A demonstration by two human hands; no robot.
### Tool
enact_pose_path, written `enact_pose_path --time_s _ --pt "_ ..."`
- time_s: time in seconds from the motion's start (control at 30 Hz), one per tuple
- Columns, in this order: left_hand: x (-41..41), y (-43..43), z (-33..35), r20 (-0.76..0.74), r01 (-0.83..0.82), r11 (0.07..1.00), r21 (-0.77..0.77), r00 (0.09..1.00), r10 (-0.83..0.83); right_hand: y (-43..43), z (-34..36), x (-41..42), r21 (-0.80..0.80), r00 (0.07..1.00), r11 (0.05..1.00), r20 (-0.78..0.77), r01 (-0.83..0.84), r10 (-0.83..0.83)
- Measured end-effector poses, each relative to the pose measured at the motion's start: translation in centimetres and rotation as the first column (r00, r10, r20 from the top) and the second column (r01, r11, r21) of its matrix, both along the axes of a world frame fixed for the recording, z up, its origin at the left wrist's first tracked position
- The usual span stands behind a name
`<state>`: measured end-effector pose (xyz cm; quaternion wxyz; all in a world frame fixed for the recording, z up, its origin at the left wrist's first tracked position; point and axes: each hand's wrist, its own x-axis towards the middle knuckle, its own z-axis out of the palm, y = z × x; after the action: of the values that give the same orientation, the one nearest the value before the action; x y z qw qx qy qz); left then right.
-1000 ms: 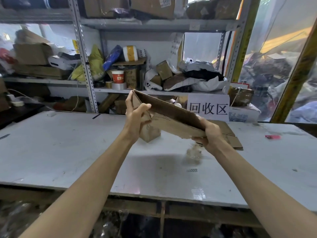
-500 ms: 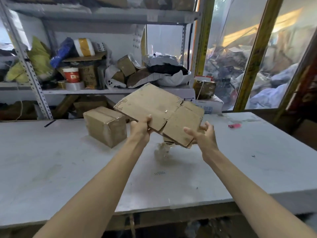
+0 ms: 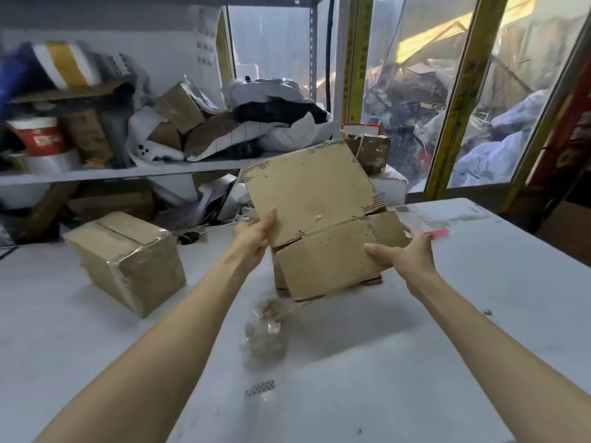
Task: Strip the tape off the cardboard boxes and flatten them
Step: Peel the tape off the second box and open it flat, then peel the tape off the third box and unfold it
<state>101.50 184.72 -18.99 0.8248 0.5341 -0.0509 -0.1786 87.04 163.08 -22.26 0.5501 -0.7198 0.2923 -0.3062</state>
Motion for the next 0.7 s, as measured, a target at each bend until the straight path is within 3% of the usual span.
enact_pose_path --time_s 0.1,0.2,0.27,0.4,0.5,0.57,0.63,0.7 --pt "1.8 -1.2 -1.5 0.134 -0.001 0.999 0.036 0.991 -0.004 -0.5 -1.9 2.4 -0.031 0.998 0.997 -0.011 0.067 -0.067" --pt "3.0 -1.7 -4.0 0.316 0.087 0.928 0.361 0.925 -0.21 0.0 -3.9 4.5 -0.032 0.981 0.981 -0.035 0.191 -0.192" --pt "3.6 -1.6 -5.6 0.334 0.046 0.837 0.545 0.904 -0.267 0.2 -5.0 5.6 -0.051 0.974 0.977 -0.085 0.205 -0.209" --pt "4.3 -1.1 -8.8 0.307 -0.09 0.751 0.654 0.939 -0.155 0.6 -7.0 6.5 -0.128 0.953 0.987 -0.272 0.097 -0.129" --pt "4.3 -0.8 -11.1 0.329 -0.131 0.569 0.812 0.908 -0.261 0.5 -7.8 7.0 -0.203 0.898 0.977 -0.416 0.064 -0.145" --pt "4.1 -0.8 -11.5 0.318 -0.119 0.539 0.834 0.902 -0.292 0.6 -8.0 6.9 -0.242 0.872 0.967 -0.454 0.077 -0.184" --pt "4.0 -0.7 -11.3 0.338 -0.149 0.475 0.867 0.877 -0.341 0.8 -8.1 6.7 -0.43 0.885 0.903 -0.421 -0.001 -0.2" --pt "3.7 -0.4 -10.6 0.33 -0.176 0.368 0.913 0.849 -0.413 1.2 -8.0 6.7 -0.545 0.897 0.823 -0.428 -0.159 -0.11"
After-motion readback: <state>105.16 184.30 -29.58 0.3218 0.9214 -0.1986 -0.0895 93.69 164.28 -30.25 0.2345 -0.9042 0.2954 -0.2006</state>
